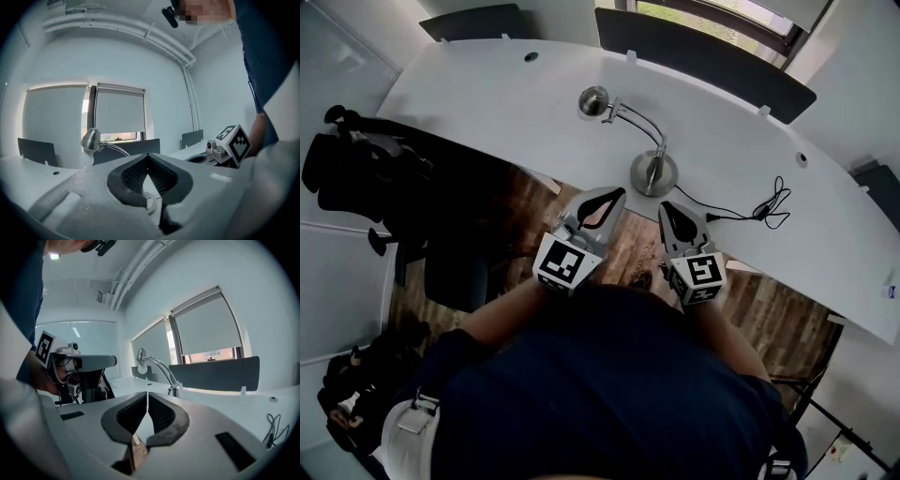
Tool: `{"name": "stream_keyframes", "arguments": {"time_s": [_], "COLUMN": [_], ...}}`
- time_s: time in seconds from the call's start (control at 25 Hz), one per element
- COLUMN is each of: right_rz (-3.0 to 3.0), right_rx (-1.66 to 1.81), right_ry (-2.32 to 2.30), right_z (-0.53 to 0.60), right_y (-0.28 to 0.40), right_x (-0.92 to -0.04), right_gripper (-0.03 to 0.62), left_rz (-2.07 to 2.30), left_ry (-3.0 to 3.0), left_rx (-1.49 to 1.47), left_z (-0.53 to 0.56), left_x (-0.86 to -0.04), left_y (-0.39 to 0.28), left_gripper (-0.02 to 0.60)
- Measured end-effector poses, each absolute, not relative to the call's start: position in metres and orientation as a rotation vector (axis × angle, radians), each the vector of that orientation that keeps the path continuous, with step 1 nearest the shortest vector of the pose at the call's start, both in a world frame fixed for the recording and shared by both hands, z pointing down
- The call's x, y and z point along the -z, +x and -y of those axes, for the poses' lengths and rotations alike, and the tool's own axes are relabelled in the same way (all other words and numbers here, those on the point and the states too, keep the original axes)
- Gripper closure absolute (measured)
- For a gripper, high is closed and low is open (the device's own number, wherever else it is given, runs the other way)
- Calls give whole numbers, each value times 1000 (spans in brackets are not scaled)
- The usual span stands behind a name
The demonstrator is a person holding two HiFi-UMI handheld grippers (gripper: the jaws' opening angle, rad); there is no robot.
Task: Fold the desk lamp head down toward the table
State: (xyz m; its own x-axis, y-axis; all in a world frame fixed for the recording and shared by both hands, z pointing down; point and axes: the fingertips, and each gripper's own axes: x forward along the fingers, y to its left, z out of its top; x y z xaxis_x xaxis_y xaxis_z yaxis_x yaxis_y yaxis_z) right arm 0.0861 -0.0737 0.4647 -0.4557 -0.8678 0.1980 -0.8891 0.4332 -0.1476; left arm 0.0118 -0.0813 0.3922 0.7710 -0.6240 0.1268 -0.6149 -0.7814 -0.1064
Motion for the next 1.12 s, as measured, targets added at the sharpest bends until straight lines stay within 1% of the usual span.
{"name": "stream_keyframes", "arguments": {"time_s": [0.4,0.48,1.0,1.12], "right_rz": [2508,2489,2417,2398], "right_rx": [-385,-391,-388,-387], "right_ry": [1604,1606,1624,1632], "right_z": [111,115,147,155], "right_y": [97,98,95,97], "right_x": [-484,-488,-509,-515], "right_gripper": [577,559,503,482], "left_rz": [-1041,-1046,-1073,-1070], "left_ry": [-2897,-2892,-2754,-2727], "left_rx": [276,277,363,407], "left_z": [120,126,159,164], "left_x": [-392,-391,-388,-393], "left_y": [9,7,-7,-8], "left_gripper": [575,575,574,544]}}
